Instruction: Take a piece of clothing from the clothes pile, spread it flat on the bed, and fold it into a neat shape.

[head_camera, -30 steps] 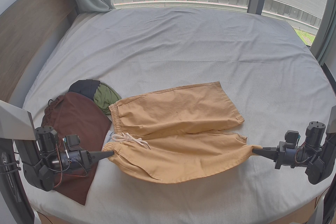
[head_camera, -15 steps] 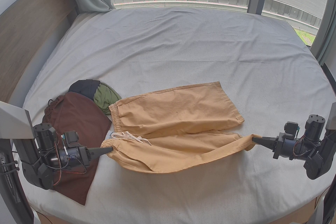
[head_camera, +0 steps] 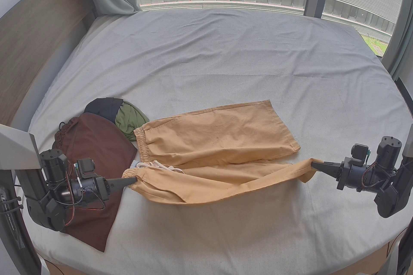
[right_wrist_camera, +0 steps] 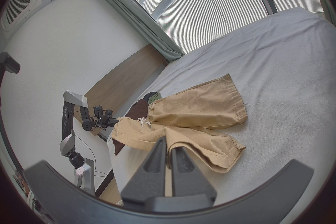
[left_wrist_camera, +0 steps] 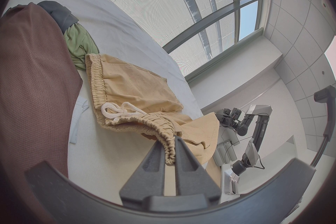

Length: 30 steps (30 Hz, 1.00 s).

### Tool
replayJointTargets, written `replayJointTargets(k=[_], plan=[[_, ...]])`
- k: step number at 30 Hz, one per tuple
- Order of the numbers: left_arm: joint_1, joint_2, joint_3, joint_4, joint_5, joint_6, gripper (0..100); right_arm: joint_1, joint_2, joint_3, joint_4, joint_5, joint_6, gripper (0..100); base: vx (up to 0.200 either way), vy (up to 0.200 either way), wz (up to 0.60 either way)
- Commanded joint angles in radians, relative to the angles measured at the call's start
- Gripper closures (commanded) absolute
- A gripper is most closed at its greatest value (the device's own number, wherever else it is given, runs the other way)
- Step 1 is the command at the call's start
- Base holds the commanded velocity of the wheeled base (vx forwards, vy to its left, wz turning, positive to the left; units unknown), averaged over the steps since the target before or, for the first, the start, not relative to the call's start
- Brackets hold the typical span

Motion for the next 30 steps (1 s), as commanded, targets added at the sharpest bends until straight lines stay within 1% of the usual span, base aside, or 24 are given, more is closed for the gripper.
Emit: replayJointTargets(k=[1, 10, 16, 30], plan=[[0.003, 0.000, -0.001, -0.001, 0.000, 0.000, 100, 0.001, -0.040, 0.001, 0.001, 0.000, 0.017, 100, 0.000, 0.000, 0.00], [0.003, 0.000, -0.009, -0.001, 0.000, -0.002, 100, 0.009, -0.043, -0.008, -0.001, -0.001, 0.019, 100, 0.000, 0.000, 0.00], [0.010, 0.000, -0.017, -0.001, 0.000, -0.002, 100, 0.023, -0.041, -0.026, -0.001, -0.049, 0.020, 100, 0.000, 0.000, 0.00], [0.023, -0.002, -0.031, -0.001, 0.002, -0.003, 100, 0.024, -0.040, -0.079, 0.001, -0.053, 0.028, 100, 0.000, 0.000, 0.00]])
